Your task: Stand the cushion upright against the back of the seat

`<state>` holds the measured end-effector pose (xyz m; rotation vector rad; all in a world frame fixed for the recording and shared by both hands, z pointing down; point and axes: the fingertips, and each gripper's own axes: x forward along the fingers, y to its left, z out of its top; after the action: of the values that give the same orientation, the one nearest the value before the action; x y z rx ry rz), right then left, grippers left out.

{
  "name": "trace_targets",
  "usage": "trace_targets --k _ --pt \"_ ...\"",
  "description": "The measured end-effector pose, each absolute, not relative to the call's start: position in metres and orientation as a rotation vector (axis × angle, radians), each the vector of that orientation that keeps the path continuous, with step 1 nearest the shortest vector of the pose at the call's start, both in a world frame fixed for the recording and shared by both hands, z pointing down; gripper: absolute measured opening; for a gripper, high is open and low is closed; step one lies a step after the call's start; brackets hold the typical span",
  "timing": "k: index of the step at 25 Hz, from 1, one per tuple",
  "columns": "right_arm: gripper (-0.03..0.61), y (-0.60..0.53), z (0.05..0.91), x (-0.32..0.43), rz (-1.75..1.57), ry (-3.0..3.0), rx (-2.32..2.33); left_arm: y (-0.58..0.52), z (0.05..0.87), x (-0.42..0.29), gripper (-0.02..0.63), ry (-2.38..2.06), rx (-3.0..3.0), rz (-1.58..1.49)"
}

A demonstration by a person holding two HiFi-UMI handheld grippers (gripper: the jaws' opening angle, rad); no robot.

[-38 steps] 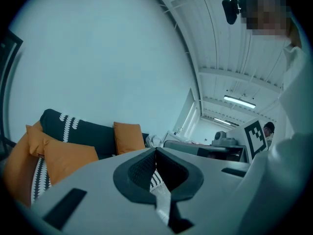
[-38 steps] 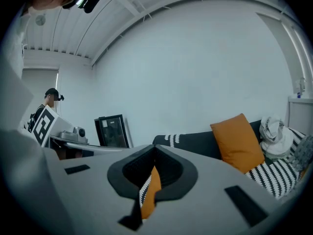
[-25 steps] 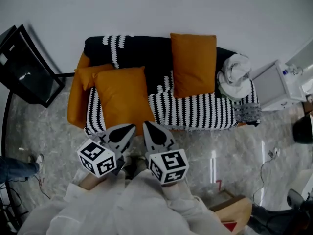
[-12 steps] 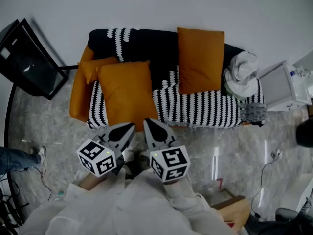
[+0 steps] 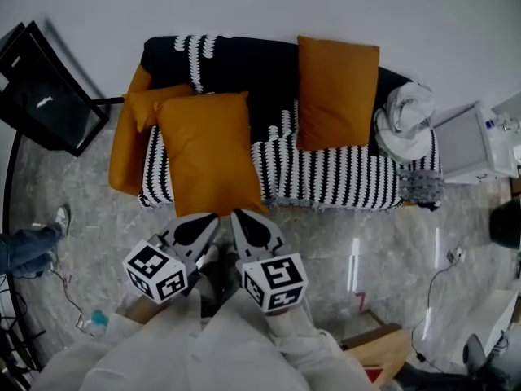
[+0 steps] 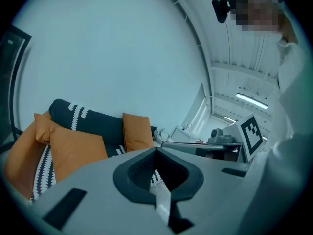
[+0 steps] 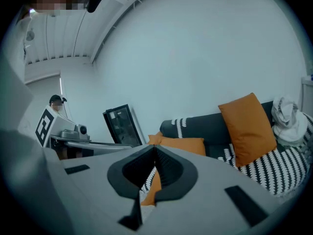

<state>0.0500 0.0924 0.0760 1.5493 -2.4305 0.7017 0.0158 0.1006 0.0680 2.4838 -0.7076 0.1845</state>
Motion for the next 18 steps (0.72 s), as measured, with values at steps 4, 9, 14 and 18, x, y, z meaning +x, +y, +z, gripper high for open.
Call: trace_targets --k 4,9,14,18 --pt "0.014 0.088 0.095 0.052 0.721 -2.410 1.550 0.093 0.085 0.014 0.008 -0.734 2.464 0.188" --pt "0.014 0.087 0.116 0.055 0.771 -2.397 1.548 0.092 0.108 0.006 0.008 -0.757 2.421 0.202" --pt "0.014 0.083 0.144 0.059 0.813 -2.361 1.539 0.090 0.140 0.005 0.008 -0.758 2.403 0.266" --pt "0.014 0.083 0.167 0.063 0.856 -2.346 1.528 0.090 0.161 0.008 0.008 -0.766 2.381 0.278"
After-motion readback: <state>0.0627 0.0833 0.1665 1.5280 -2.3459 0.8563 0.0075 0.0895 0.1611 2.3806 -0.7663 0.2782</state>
